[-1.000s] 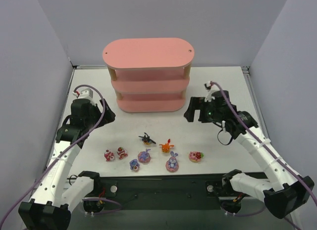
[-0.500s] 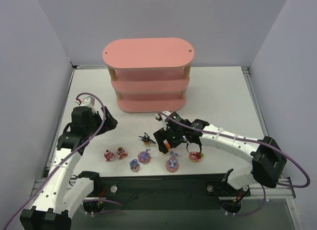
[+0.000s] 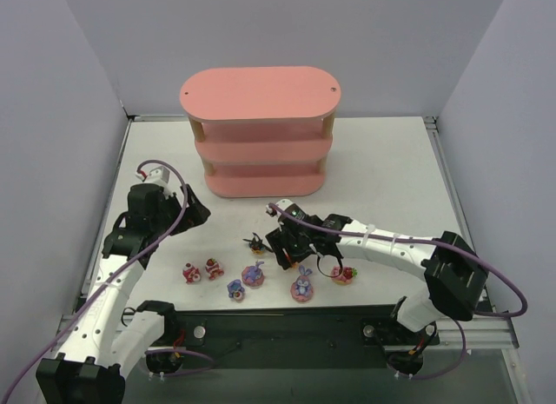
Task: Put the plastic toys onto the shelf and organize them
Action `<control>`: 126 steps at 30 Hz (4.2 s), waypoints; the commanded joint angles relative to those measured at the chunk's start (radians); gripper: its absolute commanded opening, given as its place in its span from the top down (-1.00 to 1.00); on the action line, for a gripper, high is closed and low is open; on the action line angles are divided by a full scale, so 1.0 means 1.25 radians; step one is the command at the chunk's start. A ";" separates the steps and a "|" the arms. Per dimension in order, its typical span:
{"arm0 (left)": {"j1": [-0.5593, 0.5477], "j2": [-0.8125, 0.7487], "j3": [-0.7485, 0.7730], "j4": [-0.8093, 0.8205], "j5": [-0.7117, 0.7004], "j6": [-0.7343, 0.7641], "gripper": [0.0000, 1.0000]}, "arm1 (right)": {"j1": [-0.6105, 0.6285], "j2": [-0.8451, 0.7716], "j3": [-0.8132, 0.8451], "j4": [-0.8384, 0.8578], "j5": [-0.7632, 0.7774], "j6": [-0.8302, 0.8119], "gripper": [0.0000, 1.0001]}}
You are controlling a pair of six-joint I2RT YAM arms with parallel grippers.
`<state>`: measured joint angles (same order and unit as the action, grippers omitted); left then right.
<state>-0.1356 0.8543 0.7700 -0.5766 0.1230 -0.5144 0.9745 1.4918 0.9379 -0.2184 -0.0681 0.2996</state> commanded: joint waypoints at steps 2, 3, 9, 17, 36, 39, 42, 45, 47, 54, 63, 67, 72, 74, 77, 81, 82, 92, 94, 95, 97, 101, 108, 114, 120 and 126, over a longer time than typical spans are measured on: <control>0.004 0.001 0.001 0.061 0.046 0.011 -0.95 | 0.011 0.041 0.006 0.000 0.023 0.017 -0.13; 0.004 0.001 0.000 0.061 0.049 0.011 -0.94 | 0.012 0.046 0.004 0.000 0.025 0.018 -0.13; 0.004 -0.004 -0.004 0.065 0.065 0.020 -0.95 | 0.012 0.057 -0.003 -0.006 0.040 0.016 -0.04; 0.004 -0.011 -0.009 0.077 0.097 0.025 -0.95 | 0.012 0.069 0.012 -0.019 0.102 0.019 1.00; -0.006 0.086 -0.058 0.474 0.610 -0.185 -0.95 | -0.143 -0.088 0.244 -0.211 -0.345 -0.087 1.00; -0.023 0.110 -0.037 0.465 0.634 -0.239 -0.95 | -0.135 -0.124 0.257 -0.218 -0.387 -0.113 1.00; -0.062 0.141 -0.004 0.394 0.644 -0.277 -0.95 | -0.126 -0.151 0.273 -0.218 -0.374 -0.135 1.00; -0.102 0.157 0.020 0.344 0.618 -0.314 -0.94 | -0.114 -0.163 0.285 -0.219 -0.355 -0.163 1.00; -0.143 0.158 0.012 0.352 0.604 -0.338 -0.93 | -0.103 -0.163 0.292 -0.220 -0.338 -0.180 1.00; -0.187 0.138 -0.054 0.594 0.666 -0.349 -0.81 | -0.097 -0.178 0.356 -0.227 -0.429 -0.199 1.00; -0.186 0.074 -0.087 0.786 0.680 -0.409 -0.81 | -0.097 -0.206 0.409 -0.289 -0.522 -0.199 1.00; -0.188 0.088 -0.092 0.850 0.683 -0.505 -0.81 | -0.094 -0.203 0.406 -0.304 -0.488 -0.197 1.00; -0.196 0.075 -0.071 0.766 0.681 -0.482 -0.81 | -0.085 -0.185 0.412 -0.306 -0.428 -0.193 1.00; -0.206 0.064 -0.046 0.657 0.671 -0.393 -0.79 | -0.081 -0.174 0.416 -0.306 -0.419 -0.191 1.00; -0.226 0.061 -0.026 0.572 0.658 -0.316 -0.67 | -0.078 -0.165 0.424 -0.306 -0.418 -0.186 1.00; -0.250 0.071 -0.002 0.514 0.640 -0.272 -0.48 | -0.070 -0.155 0.425 -0.310 -0.397 -0.186 1.00; -0.257 0.072 0.000 0.512 0.633 -0.270 -0.46 | -0.070 -0.150 0.425 -0.312 -0.391 -0.185 1.00; -0.290 0.104 0.027 0.417 0.618 -0.217 -0.12 | -0.059 -0.126 0.430 -0.314 -0.346 -0.182 1.00; -0.294 0.109 0.031 0.406 0.616 -0.205 -0.05 | -0.059 -0.125 0.430 -0.314 -0.341 -0.182 1.00; -0.296 0.113 0.034 0.395 0.615 -0.201 -0.04 | -0.059 -0.123 0.429 -0.314 -0.338 -0.183 1.00; -0.303 0.120 0.039 0.379 0.602 -0.186 -0.03 | -0.059 -0.123 0.429 -0.314 -0.342 -0.184 1.00; -0.305 0.133 0.048 0.362 0.591 -0.180 0.01 | -0.059 -0.122 0.428 -0.314 -0.347 -0.183 1.00; -0.305 0.140 0.049 0.389 0.586 -0.197 -0.18 | -0.059 -0.117 0.423 -0.315 -0.347 -0.183 1.00; -0.306 0.138 0.043 0.399 0.588 -0.203 -0.20 | -0.058 -0.116 0.420 -0.315 -0.343 -0.182 1.00; -0.306 0.139 0.037 0.406 0.585 -0.213 0.08 | -0.057 -0.113 0.416 -0.315 -0.346 -0.182 1.00; -0.306 0.138 0.033 0.415 0.585 -0.225 0.41 | -0.053 -0.112 0.406 -0.314 -0.341 -0.183 1.00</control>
<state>-0.5163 1.0298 0.7860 -0.1074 0.8642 -0.7906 0.8936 1.3411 1.4303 -0.6117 -0.4915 0.0734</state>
